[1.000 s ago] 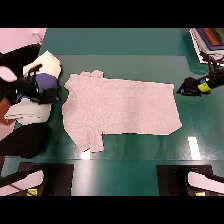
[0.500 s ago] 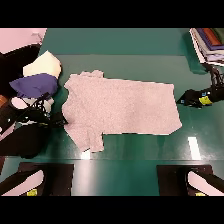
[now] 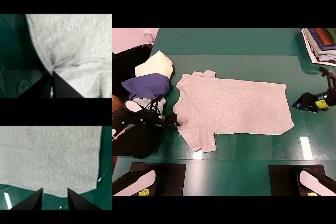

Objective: Fold the shirts.

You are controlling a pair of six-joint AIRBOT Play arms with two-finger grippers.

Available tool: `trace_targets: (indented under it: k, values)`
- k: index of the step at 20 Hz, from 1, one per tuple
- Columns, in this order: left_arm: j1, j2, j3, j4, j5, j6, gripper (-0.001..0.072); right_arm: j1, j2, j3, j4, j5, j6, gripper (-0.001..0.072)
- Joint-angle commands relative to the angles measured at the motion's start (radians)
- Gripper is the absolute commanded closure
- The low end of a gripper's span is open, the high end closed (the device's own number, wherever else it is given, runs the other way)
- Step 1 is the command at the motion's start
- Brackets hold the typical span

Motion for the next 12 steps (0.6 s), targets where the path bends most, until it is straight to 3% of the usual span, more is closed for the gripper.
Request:
trace_targets:
  k: [1,2,7,11,12]
  values:
    - [0.000,0.040,0.037,-0.018,-0.002,0.009,0.0689,-0.120,0.003,-0.097,-0.003,0.059,0.010,0.0259]
    - [0.000,0.054,0.048,-0.018,-0.002,0.009,0.0689,-0.153,0.003,-0.165,-0.001,0.046,0.010,0.0195]
    - [0.000,0.087,0.062,-0.023,-0.005,0.008,0.0688,-0.158,0.003,-0.448,0.099,-0.147,0.009,0.0213]
    - [0.000,0.087,0.062,-0.023,-0.005,0.005,0.0688,-0.035,0.002,-0.502,0.110,-0.289,0.010,0.0215]
    - [0.000,0.087,0.062,-0.023,-0.009,0.005,0.0688,-0.011,0.001,-0.501,0.114,-0.315,0.010,0.0289]
